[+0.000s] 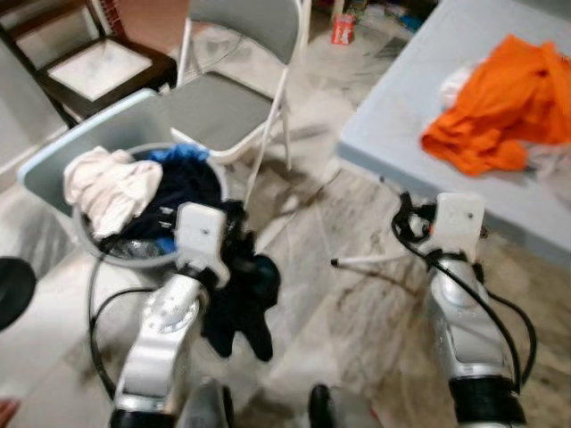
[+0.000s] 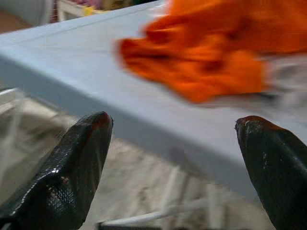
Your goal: Hang hanger
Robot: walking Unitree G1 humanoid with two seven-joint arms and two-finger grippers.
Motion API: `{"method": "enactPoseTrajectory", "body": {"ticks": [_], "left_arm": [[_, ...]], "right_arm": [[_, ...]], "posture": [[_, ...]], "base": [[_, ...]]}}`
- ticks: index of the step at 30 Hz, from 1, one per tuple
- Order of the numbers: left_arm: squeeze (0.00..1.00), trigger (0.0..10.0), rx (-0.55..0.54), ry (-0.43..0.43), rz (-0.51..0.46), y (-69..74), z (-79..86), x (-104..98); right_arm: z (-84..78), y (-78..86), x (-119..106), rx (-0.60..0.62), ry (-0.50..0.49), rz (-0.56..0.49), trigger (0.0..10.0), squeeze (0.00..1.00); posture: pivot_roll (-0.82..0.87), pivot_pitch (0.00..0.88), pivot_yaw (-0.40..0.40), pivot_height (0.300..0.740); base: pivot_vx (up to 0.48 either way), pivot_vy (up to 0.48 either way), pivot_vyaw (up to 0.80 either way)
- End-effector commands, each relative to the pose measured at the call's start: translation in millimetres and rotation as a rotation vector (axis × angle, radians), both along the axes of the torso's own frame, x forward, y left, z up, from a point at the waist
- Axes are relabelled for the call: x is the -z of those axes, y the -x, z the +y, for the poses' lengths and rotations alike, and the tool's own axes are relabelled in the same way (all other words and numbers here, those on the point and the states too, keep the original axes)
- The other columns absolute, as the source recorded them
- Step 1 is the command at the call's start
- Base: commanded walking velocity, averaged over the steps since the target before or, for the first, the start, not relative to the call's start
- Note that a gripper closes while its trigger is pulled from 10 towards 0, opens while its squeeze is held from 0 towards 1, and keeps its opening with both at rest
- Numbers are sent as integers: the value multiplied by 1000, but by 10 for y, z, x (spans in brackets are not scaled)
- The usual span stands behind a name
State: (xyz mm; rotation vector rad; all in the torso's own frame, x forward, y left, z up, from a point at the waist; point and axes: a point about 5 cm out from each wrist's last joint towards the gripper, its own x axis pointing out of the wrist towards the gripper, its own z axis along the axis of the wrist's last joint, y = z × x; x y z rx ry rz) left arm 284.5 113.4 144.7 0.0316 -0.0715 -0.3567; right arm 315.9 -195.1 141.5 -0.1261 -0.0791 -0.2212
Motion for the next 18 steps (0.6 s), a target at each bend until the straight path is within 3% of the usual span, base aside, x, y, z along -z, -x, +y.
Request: {"method": "enactPoseTrajectory", "body": {"ticks": [1, 7, 18], "left_arm": [[0, 10000, -56, -24, 13, 4, 97, 48], [0, 10000, -86, 46, 72, 5, 156, 116], [0, 10000, -104, 48, 89, -8, 192, 134]], "right_arm": [[43, 13, 40, -6, -11, 14, 10000, 0], [58, 20, 71, -8, -15, 24, 10000, 0], [68, 3, 82, -11, -20, 33, 10000, 0]], "posture": [[34, 224, -50, 740], [38, 215, -48, 740], [44, 214, -48, 740]], "base": [[0, 0, 0], [0, 0, 0], [0, 0, -56]]}}
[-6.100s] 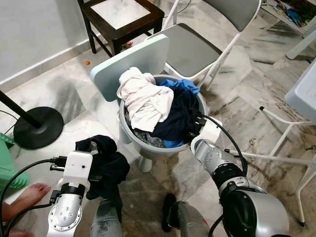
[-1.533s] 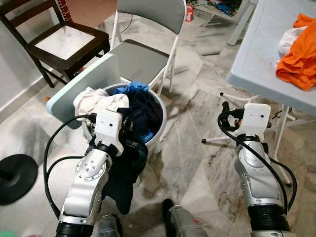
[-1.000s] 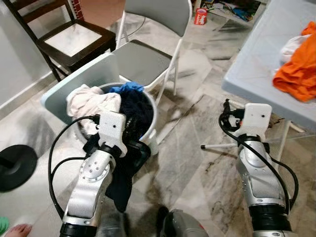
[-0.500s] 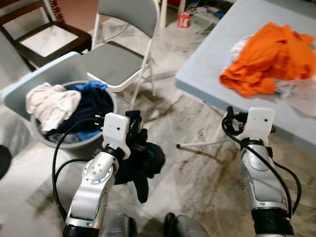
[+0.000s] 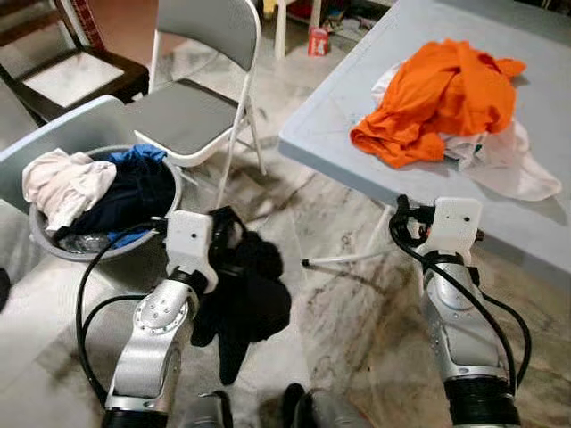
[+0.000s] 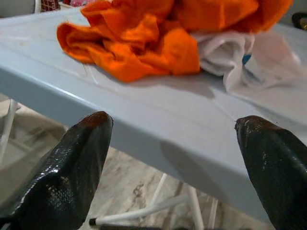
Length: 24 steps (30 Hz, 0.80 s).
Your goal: Hang hanger
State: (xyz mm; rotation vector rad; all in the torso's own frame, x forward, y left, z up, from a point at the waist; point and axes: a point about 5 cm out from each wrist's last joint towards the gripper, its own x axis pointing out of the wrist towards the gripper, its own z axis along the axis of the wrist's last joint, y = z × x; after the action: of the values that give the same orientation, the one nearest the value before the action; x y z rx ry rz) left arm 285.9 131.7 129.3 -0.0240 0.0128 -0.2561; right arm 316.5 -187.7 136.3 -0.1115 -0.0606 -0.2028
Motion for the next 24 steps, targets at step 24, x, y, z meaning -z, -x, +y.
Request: {"method": "enactPoseTrajectory", "body": {"ticks": [24], "left_arm": [[0, 10000, -8, 20, 25, 3, 51, -12]], "right_arm": [[13, 42, 98, 9, -7, 40, 10000, 0]], "posture": [[41, 228, -34, 740]], "base": [[0, 0, -800]]}}
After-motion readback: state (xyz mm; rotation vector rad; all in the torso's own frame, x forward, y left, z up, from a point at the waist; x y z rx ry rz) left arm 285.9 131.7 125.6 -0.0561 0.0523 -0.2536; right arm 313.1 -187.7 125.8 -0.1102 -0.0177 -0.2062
